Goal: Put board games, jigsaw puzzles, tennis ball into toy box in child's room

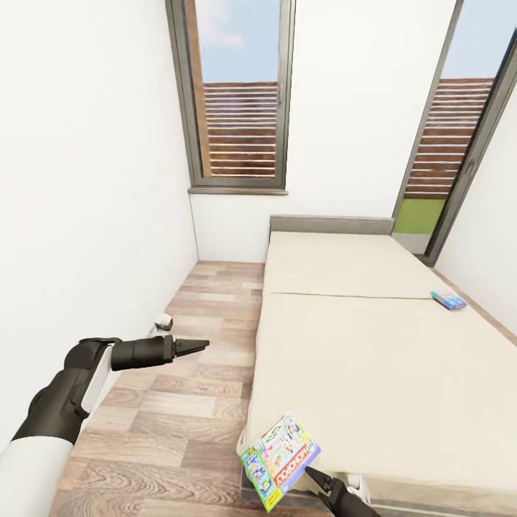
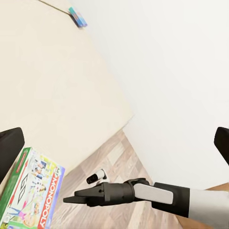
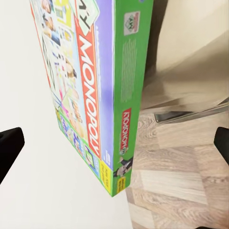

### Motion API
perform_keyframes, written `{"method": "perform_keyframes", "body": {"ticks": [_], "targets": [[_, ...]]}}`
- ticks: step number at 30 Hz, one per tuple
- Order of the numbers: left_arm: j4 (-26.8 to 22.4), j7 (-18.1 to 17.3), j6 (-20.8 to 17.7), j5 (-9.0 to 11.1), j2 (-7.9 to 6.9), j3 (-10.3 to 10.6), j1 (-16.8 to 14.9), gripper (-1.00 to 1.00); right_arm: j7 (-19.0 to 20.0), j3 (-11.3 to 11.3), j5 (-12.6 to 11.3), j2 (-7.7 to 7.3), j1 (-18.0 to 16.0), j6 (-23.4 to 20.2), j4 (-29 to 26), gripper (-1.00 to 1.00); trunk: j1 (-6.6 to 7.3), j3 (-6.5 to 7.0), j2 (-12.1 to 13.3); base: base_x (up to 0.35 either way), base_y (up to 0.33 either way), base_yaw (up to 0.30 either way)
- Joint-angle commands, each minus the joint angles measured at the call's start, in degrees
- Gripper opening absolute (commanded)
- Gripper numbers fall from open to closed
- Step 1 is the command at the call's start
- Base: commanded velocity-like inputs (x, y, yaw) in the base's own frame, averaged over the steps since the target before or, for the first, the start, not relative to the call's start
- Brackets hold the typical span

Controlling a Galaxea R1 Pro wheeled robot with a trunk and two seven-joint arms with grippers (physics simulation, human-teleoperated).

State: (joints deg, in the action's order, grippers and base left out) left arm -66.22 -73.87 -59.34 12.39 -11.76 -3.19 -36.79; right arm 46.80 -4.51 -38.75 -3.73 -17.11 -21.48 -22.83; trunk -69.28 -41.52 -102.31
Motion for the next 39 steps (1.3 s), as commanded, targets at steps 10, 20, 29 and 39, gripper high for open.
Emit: {"method": "perform_keyframes", "body": {"ticks": [10,20,29,39], "targets": [[0.03,-0.19,-0.42,0.17,-0.16,0.18,-0.03,1.0,0.09,-0.14,-0.36,0.03,-0.03,-0.49,-0.02,1.0,0.01,-0.05,-0.02,0.0,0.0,0.0],[0.04,-0.35,-0.42,0.23,-0.19,0.09,-0.03,1.0,0.05,-0.07,-0.36,0.04,-0.03,-0.51,-0.06,1.0,0.01,-0.05,-0.02,0.0,0.0,0.0],[0.04,-0.39,-0.42,0.27,-0.19,-0.17,-0.03,1.0,0.05,-0.07,-0.36,0.04,-0.03,-0.49,-0.03,1.0,0.01,-0.05,-0.02,0.0,0.0,0.0],[0.04,-0.4,-0.42,0.26,-0.19,-0.25,-0.03,1.0,0.04,0.01,-0.19,0.04,-0.03,-0.49,-0.02,1.0,0.01,-0.05,-0.02,0.021,0.066,0.0]]}}
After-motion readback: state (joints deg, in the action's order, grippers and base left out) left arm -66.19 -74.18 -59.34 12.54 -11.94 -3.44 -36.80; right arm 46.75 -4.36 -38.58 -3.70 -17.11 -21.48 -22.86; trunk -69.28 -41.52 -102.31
